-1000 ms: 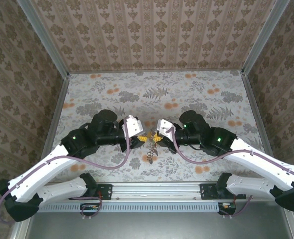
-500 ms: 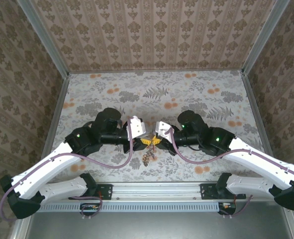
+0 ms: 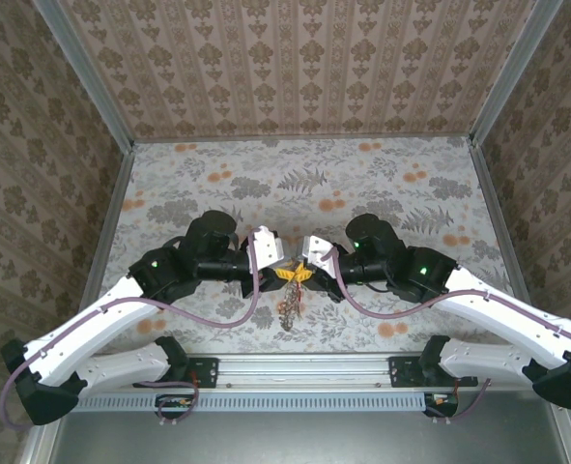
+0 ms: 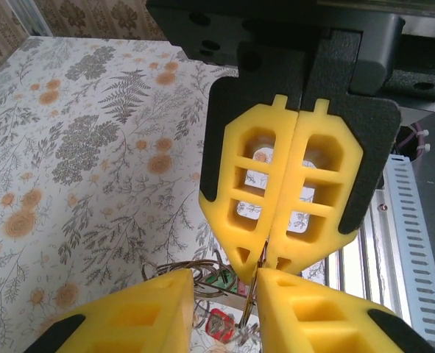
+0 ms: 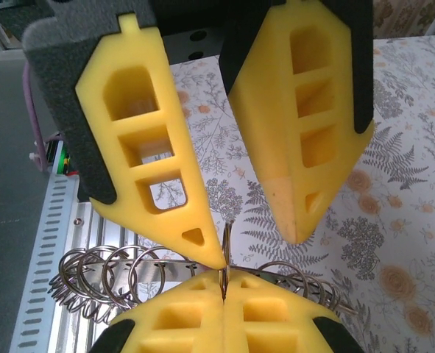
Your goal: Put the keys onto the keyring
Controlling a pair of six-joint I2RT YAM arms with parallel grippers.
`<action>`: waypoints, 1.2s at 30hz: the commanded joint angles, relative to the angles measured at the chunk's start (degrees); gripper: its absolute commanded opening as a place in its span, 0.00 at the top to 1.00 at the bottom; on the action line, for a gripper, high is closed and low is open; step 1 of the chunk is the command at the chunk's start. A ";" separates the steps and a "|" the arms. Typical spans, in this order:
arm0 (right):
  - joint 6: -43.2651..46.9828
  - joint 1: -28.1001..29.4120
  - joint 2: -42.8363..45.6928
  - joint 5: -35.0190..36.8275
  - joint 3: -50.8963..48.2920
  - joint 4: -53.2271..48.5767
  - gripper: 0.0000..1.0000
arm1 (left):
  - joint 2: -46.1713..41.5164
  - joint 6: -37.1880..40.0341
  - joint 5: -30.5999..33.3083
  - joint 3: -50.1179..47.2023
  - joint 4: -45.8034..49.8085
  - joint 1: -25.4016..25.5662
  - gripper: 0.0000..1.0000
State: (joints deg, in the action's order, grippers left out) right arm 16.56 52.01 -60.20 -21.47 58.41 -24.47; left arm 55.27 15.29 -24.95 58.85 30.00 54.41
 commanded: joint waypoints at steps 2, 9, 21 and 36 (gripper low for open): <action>0.06 0.02 2.20 -3.03 2.10 3.19 1.00 | -0.68 -0.19 -1.24 -1.84 -0.26 0.26 0.76; -0.03 -0.06 2.14 -3.49 1.88 3.86 1.00 | -0.79 -0.32 -2.01 -2.09 -1.06 0.34 1.00; -2.60 -0.08 3.54 -4.12 -2.50 8.21 0.75 | -10.84 -9.17 -13.68 -9.17 -18.47 -4.37 1.00; -3.11 -0.14 5.67 -6.80 -5.06 14.14 0.92 | -10.75 -14.40 -18.78 -13.24 -30.24 -4.79 1.00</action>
State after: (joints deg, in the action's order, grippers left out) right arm 13.89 51.51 -55.13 -25.54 53.95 -13.85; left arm 45.12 3.60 -41.43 46.57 8.03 49.78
